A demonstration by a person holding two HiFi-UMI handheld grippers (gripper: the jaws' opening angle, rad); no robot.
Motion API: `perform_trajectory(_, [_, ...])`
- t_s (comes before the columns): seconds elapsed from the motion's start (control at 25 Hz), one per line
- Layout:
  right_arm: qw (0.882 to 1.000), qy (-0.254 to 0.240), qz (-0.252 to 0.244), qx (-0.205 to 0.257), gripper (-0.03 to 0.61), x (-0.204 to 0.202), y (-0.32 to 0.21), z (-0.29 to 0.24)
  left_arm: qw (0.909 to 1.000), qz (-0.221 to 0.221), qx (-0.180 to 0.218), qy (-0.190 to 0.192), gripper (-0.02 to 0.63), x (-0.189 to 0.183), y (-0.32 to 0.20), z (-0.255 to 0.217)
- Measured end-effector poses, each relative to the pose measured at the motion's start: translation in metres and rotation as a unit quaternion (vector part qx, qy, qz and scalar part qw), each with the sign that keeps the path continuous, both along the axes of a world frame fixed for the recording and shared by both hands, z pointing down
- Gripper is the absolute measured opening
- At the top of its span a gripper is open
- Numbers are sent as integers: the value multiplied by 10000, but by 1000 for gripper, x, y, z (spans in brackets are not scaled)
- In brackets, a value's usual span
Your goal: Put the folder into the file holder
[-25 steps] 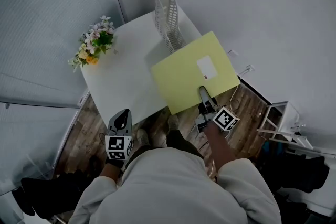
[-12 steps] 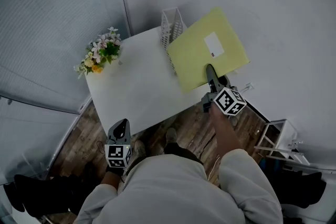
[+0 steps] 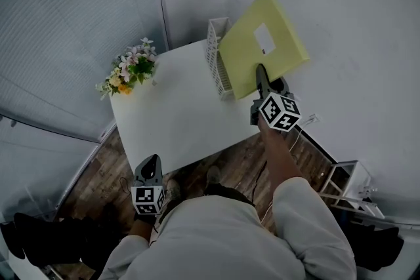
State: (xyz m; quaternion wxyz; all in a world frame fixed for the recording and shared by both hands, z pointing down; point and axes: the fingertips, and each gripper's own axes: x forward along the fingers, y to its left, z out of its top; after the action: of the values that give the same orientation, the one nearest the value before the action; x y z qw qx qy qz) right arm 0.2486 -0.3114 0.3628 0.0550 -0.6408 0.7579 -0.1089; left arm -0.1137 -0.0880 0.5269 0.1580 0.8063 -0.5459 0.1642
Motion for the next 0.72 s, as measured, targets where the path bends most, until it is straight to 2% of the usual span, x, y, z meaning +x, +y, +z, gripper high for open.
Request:
perform_trajectory(0.24, [9998,147,73,-133,161,-7,-22,18,9998,-124,-134,-12,8,-6,-3,9])
perform_trajectory(0.72, [9981,609,-4,-115,163,-27,-69,56,9978,-378,-543,-76,8,-19,-2,34])
